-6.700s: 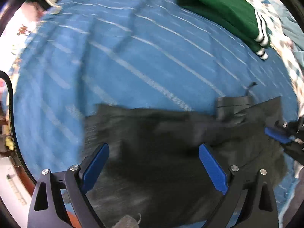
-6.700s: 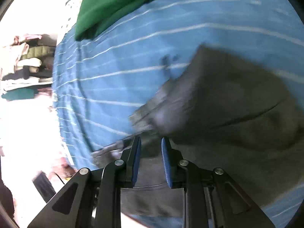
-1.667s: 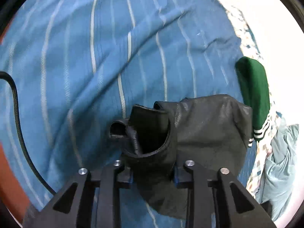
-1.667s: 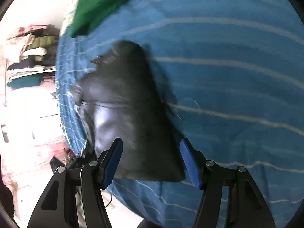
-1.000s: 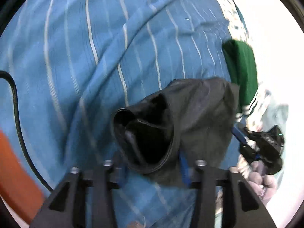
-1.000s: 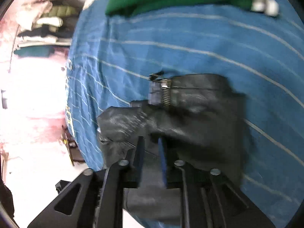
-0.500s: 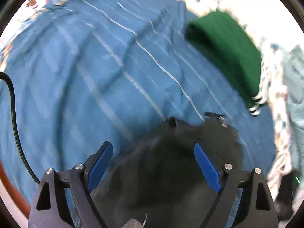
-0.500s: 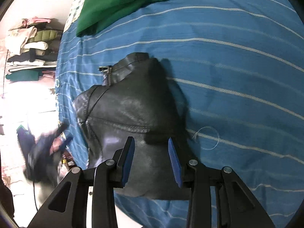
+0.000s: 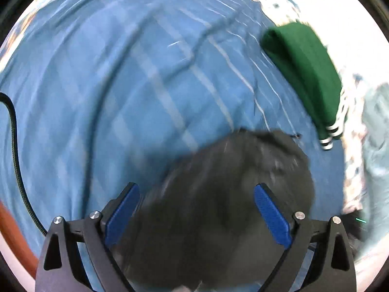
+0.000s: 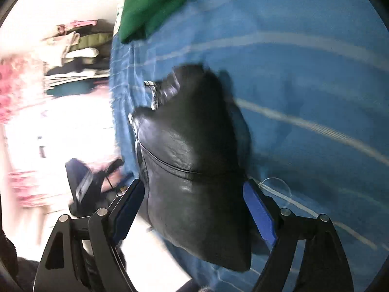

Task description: Fold large clothes

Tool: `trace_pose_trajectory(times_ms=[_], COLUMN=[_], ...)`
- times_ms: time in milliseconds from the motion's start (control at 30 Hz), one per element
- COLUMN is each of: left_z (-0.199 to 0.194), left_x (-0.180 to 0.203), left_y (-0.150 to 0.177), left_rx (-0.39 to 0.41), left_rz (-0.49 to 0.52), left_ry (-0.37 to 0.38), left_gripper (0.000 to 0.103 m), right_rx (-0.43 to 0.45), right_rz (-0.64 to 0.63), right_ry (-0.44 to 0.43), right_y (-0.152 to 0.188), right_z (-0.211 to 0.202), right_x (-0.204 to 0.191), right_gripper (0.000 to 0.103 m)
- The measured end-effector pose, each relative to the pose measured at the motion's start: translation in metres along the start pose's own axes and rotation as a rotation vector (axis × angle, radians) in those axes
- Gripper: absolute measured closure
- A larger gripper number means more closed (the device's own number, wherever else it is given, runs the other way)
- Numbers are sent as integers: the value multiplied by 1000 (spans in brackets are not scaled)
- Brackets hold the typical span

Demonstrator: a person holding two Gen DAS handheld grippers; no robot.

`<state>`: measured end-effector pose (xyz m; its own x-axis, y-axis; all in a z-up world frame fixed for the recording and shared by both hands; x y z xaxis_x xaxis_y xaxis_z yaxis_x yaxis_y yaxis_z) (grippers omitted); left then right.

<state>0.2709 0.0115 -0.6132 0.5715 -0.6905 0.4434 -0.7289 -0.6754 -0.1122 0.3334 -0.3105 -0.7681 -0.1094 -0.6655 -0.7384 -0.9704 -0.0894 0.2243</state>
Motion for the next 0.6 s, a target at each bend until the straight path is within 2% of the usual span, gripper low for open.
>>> trace_pose_trajectory(times_ms=[100, 200, 267, 333, 400, 467, 500, 567, 600], left_z=[-20, -18, -9, 3, 8, 12, 16, 19, 18], left_x=[-30, -53, -55, -57, -58, -63, -65, -74, -76], left_y=[47, 85, 93, 91, 87, 76, 69, 56, 51], left_rx=[-14, -32, -50, -37, -8, 41, 66, 112, 134], left_rz=[-109, -196, -250, -301, -337, -373, -392, -430, -436], left_ry=[37, 94, 127, 159, 216, 233, 251, 236, 230], left_gripper=[6, 6, 6, 6, 6, 6, 8, 9, 19], right_rx=[-87, -90, -100, -108, -103, -93, -86, -92, -99], right_rz=[-19, -71, -110, -149, -149, -152, -144, -124, -110], right_ry=[-77, -157, -103, -52, -45, -28, -30, -28, -28], right_y=[2, -5, -7, -7, -4, 3, 9, 21, 29], right_z=[31, 40, 49, 54, 52, 46, 41, 37, 38], right_x=[13, -1, -10, -18, -21, -25, -27, -28, -27], right_gripper=[18, 19, 19, 19, 22, 28, 28, 29, 29])
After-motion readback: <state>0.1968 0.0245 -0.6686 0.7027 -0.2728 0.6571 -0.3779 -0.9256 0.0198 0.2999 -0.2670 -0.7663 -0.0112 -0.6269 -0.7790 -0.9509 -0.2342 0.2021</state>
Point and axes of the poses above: each gripper's, at about its wrist camera, not at the fingertips, and z roughly the way its jaws point, x to its right, y to its underside, the point moved 10 cm from there along z, roughly the way its jaws point, and after that the axes turned 9 degrees about y, right-handed, at the moved point
